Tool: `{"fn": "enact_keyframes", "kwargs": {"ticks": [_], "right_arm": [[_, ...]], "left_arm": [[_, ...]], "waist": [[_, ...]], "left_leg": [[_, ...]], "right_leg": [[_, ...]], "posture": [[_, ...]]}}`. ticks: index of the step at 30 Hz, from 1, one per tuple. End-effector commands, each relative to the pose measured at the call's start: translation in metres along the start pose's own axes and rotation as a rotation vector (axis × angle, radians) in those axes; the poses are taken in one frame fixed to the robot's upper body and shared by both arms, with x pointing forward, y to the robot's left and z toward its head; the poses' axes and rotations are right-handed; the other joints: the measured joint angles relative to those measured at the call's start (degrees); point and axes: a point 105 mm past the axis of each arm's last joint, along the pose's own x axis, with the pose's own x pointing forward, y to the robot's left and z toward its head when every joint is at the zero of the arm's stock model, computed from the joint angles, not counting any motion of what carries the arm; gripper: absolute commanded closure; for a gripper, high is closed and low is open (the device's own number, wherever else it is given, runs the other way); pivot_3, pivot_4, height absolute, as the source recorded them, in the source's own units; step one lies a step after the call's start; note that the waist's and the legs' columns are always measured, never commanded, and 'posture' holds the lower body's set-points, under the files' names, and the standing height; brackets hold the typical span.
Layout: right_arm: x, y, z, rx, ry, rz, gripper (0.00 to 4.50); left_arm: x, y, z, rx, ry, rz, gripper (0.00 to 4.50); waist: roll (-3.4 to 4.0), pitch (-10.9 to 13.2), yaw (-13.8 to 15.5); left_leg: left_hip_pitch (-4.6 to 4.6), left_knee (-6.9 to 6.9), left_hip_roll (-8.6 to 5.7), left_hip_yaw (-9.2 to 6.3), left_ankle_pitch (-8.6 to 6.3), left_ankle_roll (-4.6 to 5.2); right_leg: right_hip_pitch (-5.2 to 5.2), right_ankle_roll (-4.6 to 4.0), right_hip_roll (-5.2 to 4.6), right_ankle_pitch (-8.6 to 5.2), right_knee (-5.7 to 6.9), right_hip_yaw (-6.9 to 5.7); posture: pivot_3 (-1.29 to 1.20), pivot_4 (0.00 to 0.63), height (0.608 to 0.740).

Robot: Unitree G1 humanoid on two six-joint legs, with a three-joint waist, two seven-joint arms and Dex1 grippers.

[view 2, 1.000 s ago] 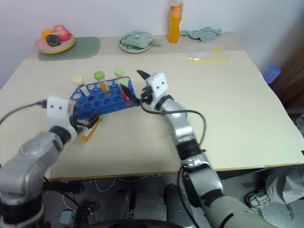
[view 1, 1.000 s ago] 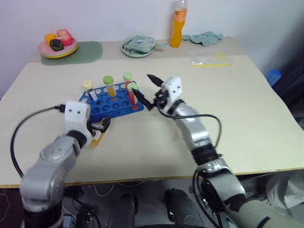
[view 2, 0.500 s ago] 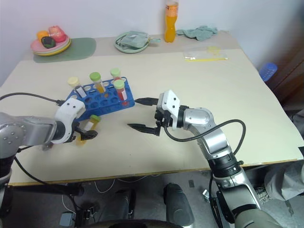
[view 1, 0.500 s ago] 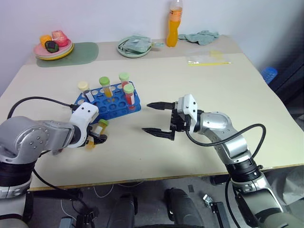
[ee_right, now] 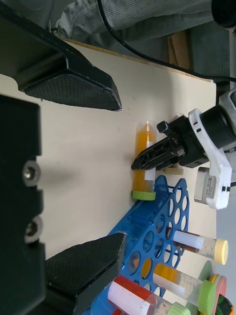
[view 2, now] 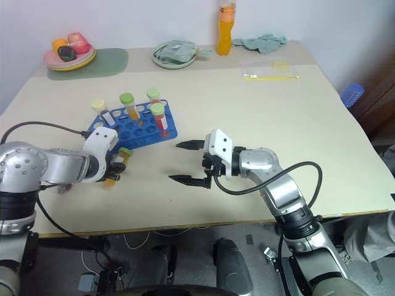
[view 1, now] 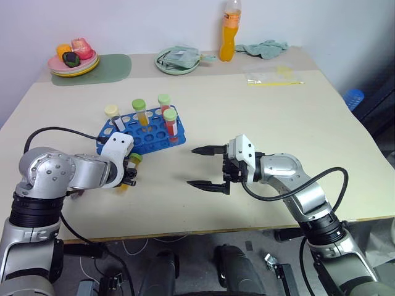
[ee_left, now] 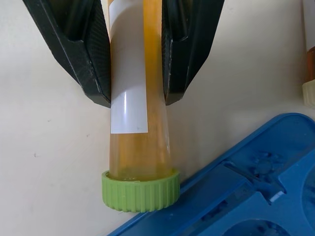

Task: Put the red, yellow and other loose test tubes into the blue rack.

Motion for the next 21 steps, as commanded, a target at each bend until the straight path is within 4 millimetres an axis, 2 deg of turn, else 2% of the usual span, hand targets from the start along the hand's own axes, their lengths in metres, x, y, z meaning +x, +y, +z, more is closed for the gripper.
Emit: {"fn": "enact_keyframes", "kwargs": {"ticks": [1,5,7,9,11,12,15,17,21], "right_arm": [[0.0,0.001,0.01,-0.036,-0.021,0.008,0.14],[-0.002,0.0,0.007,-0.017,-0.019,-0.006,0.14],[-0.001,-0.007,-0.002,0.035,-0.019,-0.063,0.14],[0.001,-0.014,-0.018,0.072,0.015,-0.134,0.14],[0.004,-0.014,-0.032,0.101,0.038,-0.18,0.14],[0.005,-0.013,-0.036,0.122,0.035,-0.197,0.14],[0.007,-0.012,-0.041,0.143,0.033,-0.224,0.14],[0.008,-0.011,-0.043,0.167,0.028,-0.245,0.14],[0.008,-0.009,-0.043,0.19,0.022,-0.264,0.14]], "left_arm": [[-0.027,-0.002,0.006,0.073,-0.09,-0.035,3.7],[-0.067,-0.014,0.033,0.16,-0.482,-0.01,3.7],[-0.091,-0.008,0.054,0.149,-0.783,0.084,3.7],[-0.1,0.0,0.064,0.112,-0.96,0.169,3.7],[-0.096,-0.004,0.072,0.1,-1.09,0.221,3.7],[-0.093,-0.005,0.076,0.024,-1.155,0.238,3.7],[-0.083,-0.015,0.082,-0.017,-1.261,0.282,3.7],[-0.066,-0.027,0.084,0.065,-1.291,0.312,3.7],[-0.037,-0.034,0.086,-0.004,-1.321,0.309,3.7]], "waist": [[0.0,0.0,-0.2],[0.01,0.0,0.1],[0.01,0.0,0.3],[-0.01,0.0,0.6],[-0.02,0.0,1.4],[0.02,-0.1,1.8],[0.0,-0.1,2.1],[0.0,-0.1,1.8],[0.01,-0.1,1.7]], "left_leg": [[0.0,-0.01,0.0,0.01,0.0,-0.01],[-0.04,-0.03,0.01,0.06,0.01,-0.03],[-0.04,-0.05,0.0,0.11,0.03,-0.06],[-0.02,-0.06,0.0,0.13,0.06,-0.11],[0.0,-0.04,0.0,0.15,0.06,-0.11],[-0.01,-0.03,0.0,0.16,0.06,-0.11],[-0.06,0.07,-0.05,0.19,0.04,-0.07],[-0.07,0.1,-0.05,0.2,0.03,-0.04],[-0.01,0.06,-0.03,0.19,0.03,-0.03]], "right_leg": [[-0.01,0.0,0.0,0.0,-0.01,0.01],[-0.04,-0.01,-0.03,0.0,-0.08,0.03],[-0.03,-0.02,-0.05,0.0,-0.13,0.03],[0.01,-0.05,-0.03,0.0,-0.16,0.03],[0.04,-0.1,0.01,0.02,-0.2,0.03],[0.07,-0.1,0.01,0.02,-0.23,0.03],[0.16,-0.06,-0.07,0.05,-0.31,0.04],[0.15,0.01,-0.06,0.09,-0.28,0.05],[0.15,0.01,-0.02,0.08,-0.23,0.04]], "posture": [[0.0,0.15,0.74],[0.0,0.15,0.74],[0.0,0.15,0.74],[0.0,0.15,0.74],[0.0,0.15,0.74],[0.0,0.15,0.74],[0.0,0.15,0.74],[0.0,0.15,0.74],[0.0,0.15,0.74]]}}
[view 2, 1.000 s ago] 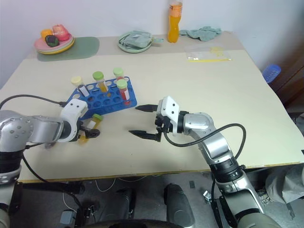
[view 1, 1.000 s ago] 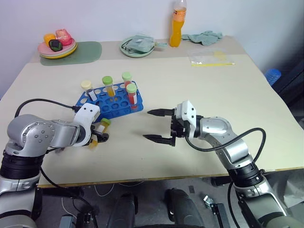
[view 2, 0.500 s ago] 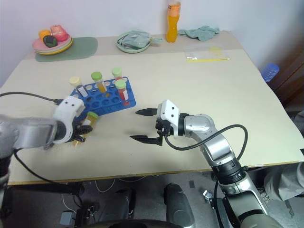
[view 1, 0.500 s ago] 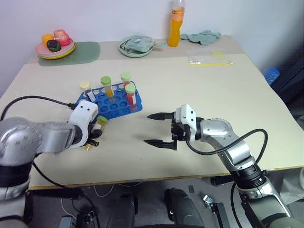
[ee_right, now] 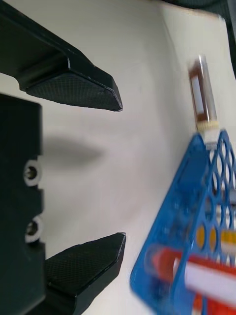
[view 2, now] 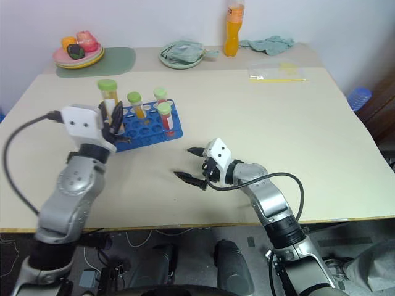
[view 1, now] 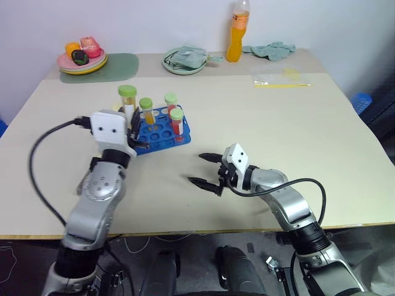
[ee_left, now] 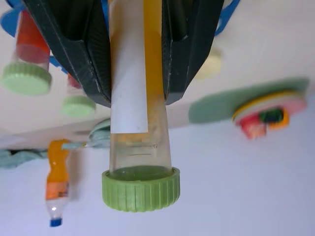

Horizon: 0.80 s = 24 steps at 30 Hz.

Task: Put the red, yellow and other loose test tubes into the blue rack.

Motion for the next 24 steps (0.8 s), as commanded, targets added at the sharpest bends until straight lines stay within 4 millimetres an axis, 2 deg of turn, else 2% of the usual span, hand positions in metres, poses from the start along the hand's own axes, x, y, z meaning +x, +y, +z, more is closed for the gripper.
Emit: {"fn": "enact_keyframes", "kwargs": {"ticks": [1,3,5,24], "right_arm": [[0.0,0.003,0.012,-0.009,-0.046,-0.014,0.14],[-0.001,0.002,0.012,-0.009,-0.045,-0.028,0.14],[-0.002,0.001,0.013,-0.007,-0.045,-0.037,0.14],[-0.005,0.001,0.014,0.012,-0.04,-0.06,0.14]], "left_arm": [[0.008,-0.007,-0.006,-0.001,-0.08,0.033,3.7],[0.013,-0.012,-0.021,-0.017,-0.068,0.042,3.7],[0.015,-0.013,-0.027,-0.008,-0.079,0.044,3.7],[0.025,-0.021,-0.05,-0.066,-0.102,0.005,3.7]], "waist": [[0.0,0.0,-0.1],[0.0,0.0,-0.1],[0.0,0.0,-0.1],[-0.01,0.0,0.0]], "left_leg": [[0.0,0.0,0.0,0.0,0.0,0.0],[0.0,0.01,0.01,-0.01,0.0,0.01],[0.0,0.02,0.01,-0.01,0.0,0.01],[0.0,0.04,0.0,-0.04,-0.01,0.02]], "right_leg": [[0.0,0.0,0.01,0.0,0.0,0.0],[-0.01,0.01,0.01,0.0,0.04,0.0],[-0.01,0.01,0.01,0.0,0.06,-0.01],[-0.01,0.03,0.02,0.01,0.08,-0.03]], "posture": [[0.0,0.15,0.74],[0.0,0.15,0.74],[0.0,0.15,0.74],[0.0,0.15,0.74]]}}
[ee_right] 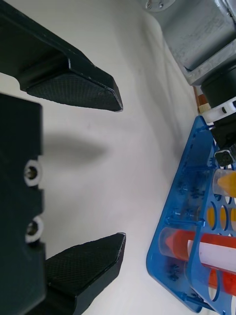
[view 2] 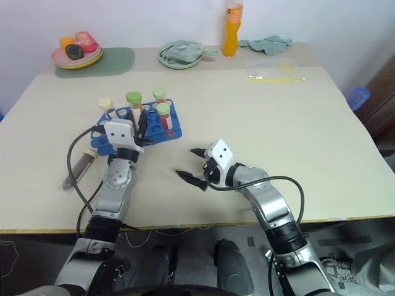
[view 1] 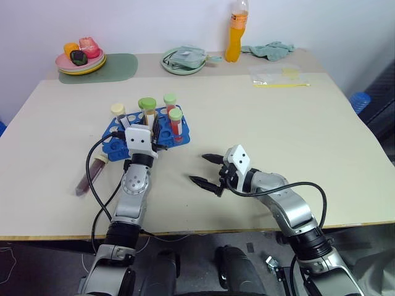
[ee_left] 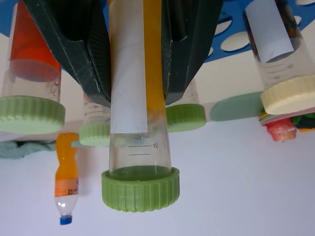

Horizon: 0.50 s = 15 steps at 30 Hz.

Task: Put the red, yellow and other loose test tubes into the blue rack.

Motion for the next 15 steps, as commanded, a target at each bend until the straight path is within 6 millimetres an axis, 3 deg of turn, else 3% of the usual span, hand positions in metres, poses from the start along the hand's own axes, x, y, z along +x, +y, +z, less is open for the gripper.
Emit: {"fn": "enact_keyframes", "kwargs": {"ticks": [1,15], "right_arm": [[-0.002,0.001,0.016,-0.026,-0.054,-0.002,0.14],[-0.005,0.001,0.016,-0.017,-0.055,-0.018,0.14]], "left_arm": [[0.004,0.002,0.006,0.0,-0.046,0.015,3.7],[0.003,0.003,-0.009,-0.012,-0.045,0.047,3.7]], "waist": [[0.0,0.0,0.0],[-0.01,0.0,0.0]], "left_leg": [[0.0,0.0,0.0,0.0,0.0,0.0],[0.01,0.02,0.0,-0.02,0.0,0.0]], "right_leg": [[0.0,0.0,0.0,0.0,0.0,0.0],[0.01,0.01,0.0,0.0,0.02,-0.01]], "posture": [[0.0,0.15,0.74],[0.0,0.15,0.74]]}}
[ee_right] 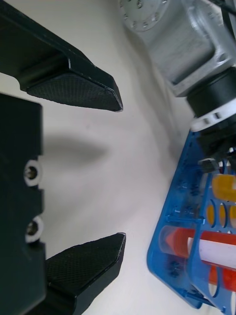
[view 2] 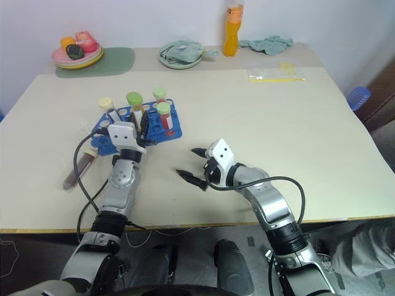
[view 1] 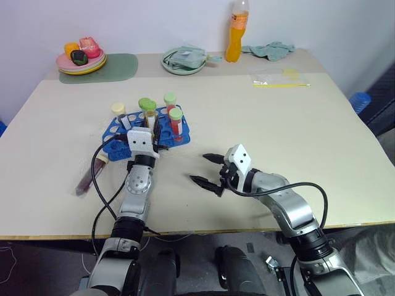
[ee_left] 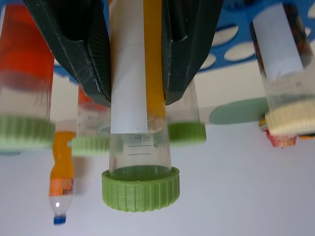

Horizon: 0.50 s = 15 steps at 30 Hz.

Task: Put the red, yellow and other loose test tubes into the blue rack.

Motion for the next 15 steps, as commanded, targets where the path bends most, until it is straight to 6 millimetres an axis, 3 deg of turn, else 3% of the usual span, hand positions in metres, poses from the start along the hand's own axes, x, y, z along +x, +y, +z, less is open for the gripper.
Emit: {"fn": "enact_keyframes", "kwargs": {"ticks": [1,2,5,8,15], "right_arm": [[-0.003,0.001,0.013,-0.019,-0.048,-0.006,0.14],[-0.003,0.001,0.014,-0.018,-0.048,-0.006,0.14],[-0.003,0.001,0.014,-0.019,-0.049,-0.003,0.14],[-0.003,0.002,0.016,-0.02,-0.054,-0.001,0.14],[-0.005,0.003,0.015,-0.009,-0.059,0.0,0.14]], "left_arm": [[0.002,0.003,0.006,0.005,-0.036,0.011,3.7],[0.001,0.002,0.005,0.001,-0.032,-0.004,3.7],[-0.002,0.002,0.009,-0.034,-0.041,-0.01,2.36],[-0.006,0.014,0.029,-0.073,-0.093,0.021,0.9],[-0.027,0.061,0.103,-0.086,-0.179,0.093,0.9]], "waist": [[0.0,0.0,0.0],[0.0,0.0,0.0],[0.0,0.0,0.0],[0.0,0.0,-0.3],[0.0,0.0,-0.3]], "left_leg": [[0.0,0.0,0.0,0.0,0.0,0.0],[0.0,0.0,0.0,0.0,0.0,0.0],[0.0,0.0,0.0,0.0,0.0,0.0],[0.0,-0.02,0.01,0.0,0.0,0.0],[0.0,-0.03,0.05,-0.05,0.0,0.0]], "right_leg": [[0.0,0.0,0.0,0.0,0.0,0.0],[0.0,0.0,0.0,0.0,0.0,0.0],[0.0,0.0,0.0,0.0,0.0,0.0],[-0.01,0.0,0.01,0.0,0.0,0.0],[-0.01,0.0,0.03,0.0,0.04,0.0]], "posture": [[0.0,0.15,0.74],[0.0,0.15,0.74],[0.0,0.15,0.74],[0.0,0.15,0.74],[0.0,0.15,0.74]]}}
